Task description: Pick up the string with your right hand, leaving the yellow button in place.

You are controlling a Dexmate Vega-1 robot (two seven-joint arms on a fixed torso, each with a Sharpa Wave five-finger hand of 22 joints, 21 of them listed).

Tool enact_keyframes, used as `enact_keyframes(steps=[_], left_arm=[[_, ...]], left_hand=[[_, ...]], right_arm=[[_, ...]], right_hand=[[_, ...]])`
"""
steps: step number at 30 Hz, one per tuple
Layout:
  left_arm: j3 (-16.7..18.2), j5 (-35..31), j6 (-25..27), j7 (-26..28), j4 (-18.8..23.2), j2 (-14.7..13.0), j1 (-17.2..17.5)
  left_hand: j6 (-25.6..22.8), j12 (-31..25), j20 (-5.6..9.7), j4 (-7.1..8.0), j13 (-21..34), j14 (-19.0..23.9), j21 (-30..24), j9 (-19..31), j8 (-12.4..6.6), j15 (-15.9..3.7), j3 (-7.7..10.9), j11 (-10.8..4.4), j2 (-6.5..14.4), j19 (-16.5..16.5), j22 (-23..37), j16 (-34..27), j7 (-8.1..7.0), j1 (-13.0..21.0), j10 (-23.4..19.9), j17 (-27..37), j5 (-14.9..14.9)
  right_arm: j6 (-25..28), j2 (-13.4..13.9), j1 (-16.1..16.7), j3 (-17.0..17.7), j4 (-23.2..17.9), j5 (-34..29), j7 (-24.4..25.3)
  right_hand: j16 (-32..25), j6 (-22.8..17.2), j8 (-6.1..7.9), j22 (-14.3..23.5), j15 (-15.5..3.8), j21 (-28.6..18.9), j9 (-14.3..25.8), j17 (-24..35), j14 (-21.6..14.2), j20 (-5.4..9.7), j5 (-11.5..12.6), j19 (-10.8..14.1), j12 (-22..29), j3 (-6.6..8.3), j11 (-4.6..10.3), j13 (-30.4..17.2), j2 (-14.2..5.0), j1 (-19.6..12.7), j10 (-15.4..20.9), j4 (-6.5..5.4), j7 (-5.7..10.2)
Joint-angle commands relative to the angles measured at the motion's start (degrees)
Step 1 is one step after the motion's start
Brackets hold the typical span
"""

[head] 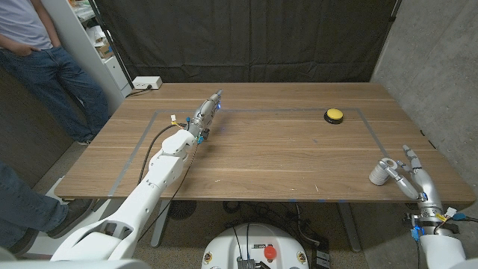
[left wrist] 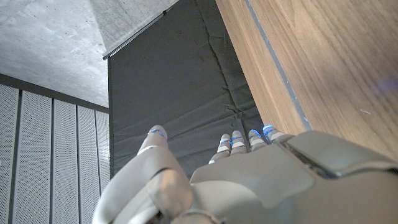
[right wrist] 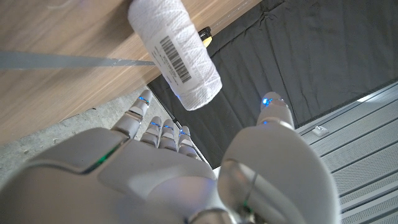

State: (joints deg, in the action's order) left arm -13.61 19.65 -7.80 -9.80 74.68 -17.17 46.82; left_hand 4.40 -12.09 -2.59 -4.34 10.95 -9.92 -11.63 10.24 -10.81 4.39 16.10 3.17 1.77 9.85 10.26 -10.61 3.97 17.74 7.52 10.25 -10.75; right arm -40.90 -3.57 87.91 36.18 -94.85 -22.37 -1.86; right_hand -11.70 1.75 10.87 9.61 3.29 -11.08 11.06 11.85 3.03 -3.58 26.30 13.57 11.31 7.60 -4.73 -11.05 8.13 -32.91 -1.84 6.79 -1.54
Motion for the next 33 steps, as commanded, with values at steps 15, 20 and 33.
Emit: enact_keyframes(steps=[15,20,33], left_arm=[[-0.8,-0.5,1.0,0.1,0.0,0.1,-0.7],[-0.8,-0.6,1.3,0.5,0.4,0.1,-0.6],[-1.0,-0.8,1.8,1.0,1.1,0.2,-0.1]], left_hand=[[-0.2,0.0,-0.35,-0.57,0.1,-1.1,0.1,0.1,-0.09,0.10,0.10,-0.29,0.5,3.4,0.1,-0.2,0.19,0.1,0.1,0.2,0.3],[-0.2,-0.1,-0.35,-0.60,0.1,-1.1,0.1,0.1,-0.09,0.13,0.09,-0.30,0.5,3.4,0.1,-0.2,0.16,0.1,0.1,0.2,0.3],[-0.2,0.0,-0.59,-0.68,0.1,-1.1,0.1,0.1,-0.06,0.11,0.07,-0.18,0.6,3.5,0.1,-0.2,0.15,0.0,0.1,0.2,0.3]], right_arm=[[0.1,1.4,-1.1,-2.5,4.3,-5.6,8.3],[-0.2,2.1,-0.8,-2.7,5.2,-5.7,9.0],[-1.2,3.8,-1.2,-3.4,8.0,-4.7,9.7]], right_hand=[[-0.7,1.2,-0.03,0.0,0.12,-0.6,0.1,0.1,-1.7,0.14,0.8,2.9,0.5,-0.58,0.01,-0.2,0.26,-1.2,1.0,0.24,0.17],[-0.8,0.9,0.14,0.0,-0.10,-0.7,0.2,0.0,-2.1,-0.04,0.9,3.4,0.5,-0.69,0.12,-0.2,0.21,-1.4,1.2,0.30,0.29],[-1.3,-0.1,0.65,0.0,-0.30,-1.0,0.2,0.0,-3.7,0.31,1.5,5.8,0.9,-0.96,0.22,-0.3,-0.18,-2.2,2.7,0.45,0.12]])
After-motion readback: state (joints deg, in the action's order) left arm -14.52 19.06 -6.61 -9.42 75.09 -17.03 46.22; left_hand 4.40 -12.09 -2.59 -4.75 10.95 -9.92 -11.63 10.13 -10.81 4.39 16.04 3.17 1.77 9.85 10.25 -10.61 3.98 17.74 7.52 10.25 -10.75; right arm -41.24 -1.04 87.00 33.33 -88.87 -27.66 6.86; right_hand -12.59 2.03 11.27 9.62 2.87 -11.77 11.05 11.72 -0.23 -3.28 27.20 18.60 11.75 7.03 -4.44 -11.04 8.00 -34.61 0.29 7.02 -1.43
